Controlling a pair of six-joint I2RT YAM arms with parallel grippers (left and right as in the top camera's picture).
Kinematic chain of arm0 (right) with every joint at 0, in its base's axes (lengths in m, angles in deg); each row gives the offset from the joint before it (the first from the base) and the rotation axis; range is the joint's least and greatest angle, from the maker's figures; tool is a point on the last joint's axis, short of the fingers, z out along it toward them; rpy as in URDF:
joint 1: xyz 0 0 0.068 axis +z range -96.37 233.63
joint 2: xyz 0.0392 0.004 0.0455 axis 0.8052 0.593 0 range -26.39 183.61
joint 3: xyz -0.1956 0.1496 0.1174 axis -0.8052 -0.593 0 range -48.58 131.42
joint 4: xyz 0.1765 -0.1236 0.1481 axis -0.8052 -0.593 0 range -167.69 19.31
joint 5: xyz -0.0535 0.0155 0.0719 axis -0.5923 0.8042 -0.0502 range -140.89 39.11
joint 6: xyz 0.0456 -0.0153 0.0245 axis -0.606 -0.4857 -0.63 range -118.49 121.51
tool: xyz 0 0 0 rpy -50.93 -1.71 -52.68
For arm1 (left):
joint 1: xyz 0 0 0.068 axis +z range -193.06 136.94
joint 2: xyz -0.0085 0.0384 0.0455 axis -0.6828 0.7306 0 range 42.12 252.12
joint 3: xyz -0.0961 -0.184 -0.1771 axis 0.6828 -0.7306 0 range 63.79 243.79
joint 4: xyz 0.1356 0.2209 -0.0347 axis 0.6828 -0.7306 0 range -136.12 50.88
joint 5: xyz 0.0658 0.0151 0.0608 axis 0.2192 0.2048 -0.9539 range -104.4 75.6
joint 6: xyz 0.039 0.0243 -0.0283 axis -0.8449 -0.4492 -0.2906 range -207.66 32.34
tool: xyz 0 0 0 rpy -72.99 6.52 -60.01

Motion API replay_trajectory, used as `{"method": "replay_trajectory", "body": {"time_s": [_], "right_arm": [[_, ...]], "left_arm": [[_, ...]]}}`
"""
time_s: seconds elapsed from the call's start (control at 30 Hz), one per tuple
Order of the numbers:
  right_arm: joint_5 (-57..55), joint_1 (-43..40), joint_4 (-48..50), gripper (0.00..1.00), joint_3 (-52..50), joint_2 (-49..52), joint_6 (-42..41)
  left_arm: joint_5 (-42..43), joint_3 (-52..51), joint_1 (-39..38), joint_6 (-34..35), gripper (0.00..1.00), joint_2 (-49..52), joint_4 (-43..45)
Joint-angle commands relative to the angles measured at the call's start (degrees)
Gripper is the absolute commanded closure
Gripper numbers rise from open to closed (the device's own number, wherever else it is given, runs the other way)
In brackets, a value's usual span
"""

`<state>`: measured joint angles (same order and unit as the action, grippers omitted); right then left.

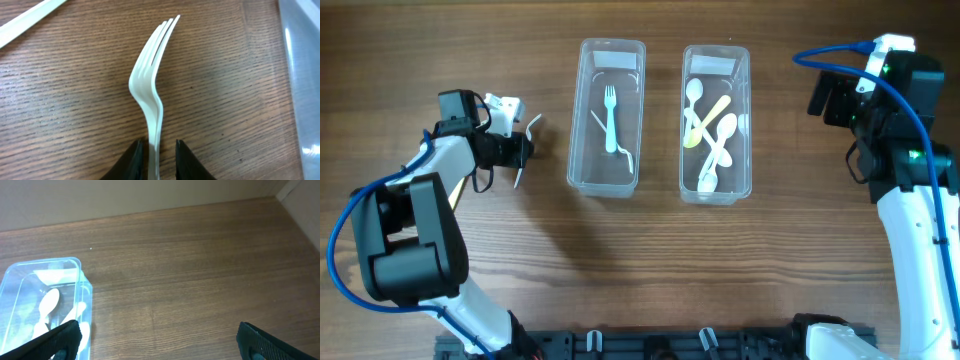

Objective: Pack container
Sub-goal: 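Grasp a white fork with the left gripper and drop it in the left container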

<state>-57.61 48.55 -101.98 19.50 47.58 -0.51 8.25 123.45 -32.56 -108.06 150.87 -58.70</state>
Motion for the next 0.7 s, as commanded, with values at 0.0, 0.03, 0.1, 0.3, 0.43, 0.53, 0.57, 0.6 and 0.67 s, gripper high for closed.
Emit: {"method": "replay_trajectory", "body": {"time_s": [0.0,0.03,0.1,0.3,0.43,0.53,0.57,0.6,0.67], "right_arm": [[-1.0,0.0,0.2,0.0,0.8,0.1,0.5],[-1.0,0.0,0.2,0.0,0.8,0.1,0.5],[-1.0,0.0,0.2,0.0,0.8,0.1,0.5],[-1.0,0.0,0.2,0.0,0.8,0.1,0.5],[-1.0,0.0,0.2,0.0,0.8,0.1,0.5],[-1.0,0.0,0.2,0.0,0.8,0.1,0.5],[-1.0,0.0,0.2,0.0,0.8,0.1,0.5],[-1.0,0.0,0.2,0.0,0.8,0.1,0.5],[-1.0,0.0,0.2,0.0,0.8,0.1,0.5]], "left_arm": [[-3.2,0.8,-0.2,0.3,0.76,0.8,-0.9],[-3.2,0.8,-0.2,0.3,0.76,0.8,-0.9],[-3.7,0.8,-0.9,0.3,0.82,0.8,-0.8],[-13.7,0.8,-9.4,0.3,0.95,0.8,-0.1],[-16.6,0.8,-12.2,4.1,0.96,-0.9,2.5],[-20.4,0.8,-12.0,5.1,0.96,-4.1,2.5],[-24.5,0.8,-12.0,6.4,0.96,-6.7,2.5],[-27.7,0.8,-12.0,8.1,0.96,-9.5,2.6],[-28.0,0.8,-12.3,13.8,0.96,-15.3,2.4]]}}
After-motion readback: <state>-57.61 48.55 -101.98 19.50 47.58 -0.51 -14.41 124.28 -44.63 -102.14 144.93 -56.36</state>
